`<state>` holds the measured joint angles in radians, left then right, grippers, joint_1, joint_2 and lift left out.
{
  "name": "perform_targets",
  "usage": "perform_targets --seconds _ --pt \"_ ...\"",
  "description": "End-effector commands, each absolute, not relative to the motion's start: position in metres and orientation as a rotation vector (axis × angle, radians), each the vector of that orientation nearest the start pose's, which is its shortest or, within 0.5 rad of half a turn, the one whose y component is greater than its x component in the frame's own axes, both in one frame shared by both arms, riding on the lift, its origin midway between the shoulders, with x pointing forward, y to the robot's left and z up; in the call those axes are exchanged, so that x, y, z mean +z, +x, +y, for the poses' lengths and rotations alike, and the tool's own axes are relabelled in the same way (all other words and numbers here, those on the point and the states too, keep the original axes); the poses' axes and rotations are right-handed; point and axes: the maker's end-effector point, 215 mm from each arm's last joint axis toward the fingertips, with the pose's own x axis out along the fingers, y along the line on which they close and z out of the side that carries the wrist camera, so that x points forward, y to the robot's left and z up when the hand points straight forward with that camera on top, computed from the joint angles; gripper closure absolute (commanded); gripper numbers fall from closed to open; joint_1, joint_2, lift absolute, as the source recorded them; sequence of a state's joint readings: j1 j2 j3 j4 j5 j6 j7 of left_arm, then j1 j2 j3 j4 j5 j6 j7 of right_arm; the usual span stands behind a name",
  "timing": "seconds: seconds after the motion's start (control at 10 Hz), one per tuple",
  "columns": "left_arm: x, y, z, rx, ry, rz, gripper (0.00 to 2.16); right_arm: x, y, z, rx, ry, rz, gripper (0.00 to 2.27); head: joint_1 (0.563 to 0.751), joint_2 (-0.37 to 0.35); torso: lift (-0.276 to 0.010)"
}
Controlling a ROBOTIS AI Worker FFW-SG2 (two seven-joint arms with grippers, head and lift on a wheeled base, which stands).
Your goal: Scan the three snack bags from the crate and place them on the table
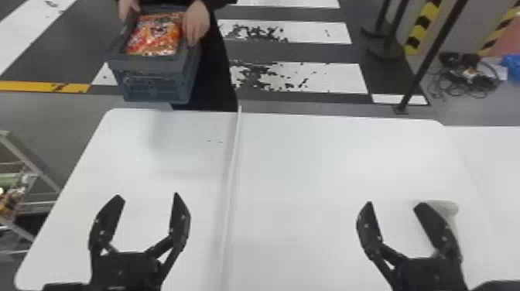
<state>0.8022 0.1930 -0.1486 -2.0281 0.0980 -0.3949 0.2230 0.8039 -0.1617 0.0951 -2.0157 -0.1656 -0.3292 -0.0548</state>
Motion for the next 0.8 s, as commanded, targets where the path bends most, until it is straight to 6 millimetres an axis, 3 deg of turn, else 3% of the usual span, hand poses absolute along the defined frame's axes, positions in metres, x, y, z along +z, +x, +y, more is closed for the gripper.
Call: perform_targets --seconds 0.0,0.7 --pt "-0.3569 0.3332 0.2142 0.017 -0.075 -0.016 0.12 -0.377 0.3341 -0.2108 0.07 0.108 0.046 0.11 0.695 0.008 -0.037" --pt "-0.3579 0.3313 0.2146 0.018 -0.083 -0.014 0.13 -0.3724 0.3306 -0.2116 0.068 0.111 0.031 0.11 0.695 0.005 -0.037"
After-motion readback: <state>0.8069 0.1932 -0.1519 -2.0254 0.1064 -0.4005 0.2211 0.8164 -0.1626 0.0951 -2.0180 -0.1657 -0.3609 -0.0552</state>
